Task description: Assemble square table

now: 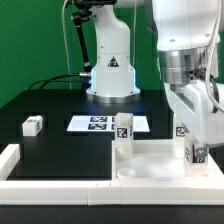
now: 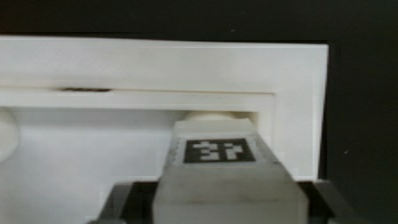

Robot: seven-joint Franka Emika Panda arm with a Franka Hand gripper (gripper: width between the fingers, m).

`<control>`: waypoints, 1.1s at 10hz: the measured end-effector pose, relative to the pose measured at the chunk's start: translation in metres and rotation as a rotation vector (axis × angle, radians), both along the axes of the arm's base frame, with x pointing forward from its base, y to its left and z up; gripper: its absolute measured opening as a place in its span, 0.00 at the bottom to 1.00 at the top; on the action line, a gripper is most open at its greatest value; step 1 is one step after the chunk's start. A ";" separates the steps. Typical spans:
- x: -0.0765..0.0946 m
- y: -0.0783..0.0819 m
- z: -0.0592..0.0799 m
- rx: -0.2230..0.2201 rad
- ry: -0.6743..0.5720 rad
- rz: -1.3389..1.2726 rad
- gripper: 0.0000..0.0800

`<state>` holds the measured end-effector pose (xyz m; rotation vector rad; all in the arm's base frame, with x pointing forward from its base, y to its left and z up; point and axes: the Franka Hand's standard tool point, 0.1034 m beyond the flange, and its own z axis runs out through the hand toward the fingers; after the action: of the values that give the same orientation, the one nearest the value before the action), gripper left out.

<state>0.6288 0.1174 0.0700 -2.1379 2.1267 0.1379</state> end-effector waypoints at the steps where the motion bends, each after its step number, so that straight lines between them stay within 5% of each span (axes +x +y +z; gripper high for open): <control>1: 0.000 0.000 -0.001 0.001 0.005 -0.057 0.36; 8: 0.001 -0.004 -0.002 0.006 0.010 -0.426 0.37; 10: 0.000 -0.001 -0.003 0.010 0.010 -0.414 0.64; 11: 0.000 -0.001 -0.003 0.010 0.010 -0.412 0.64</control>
Offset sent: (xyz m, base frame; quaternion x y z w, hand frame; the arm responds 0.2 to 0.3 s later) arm 0.0012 -0.0025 -0.0052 0.0436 -0.0134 0.3061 0.9509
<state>0.6283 0.1161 0.0669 -1.6474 2.5075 0.1182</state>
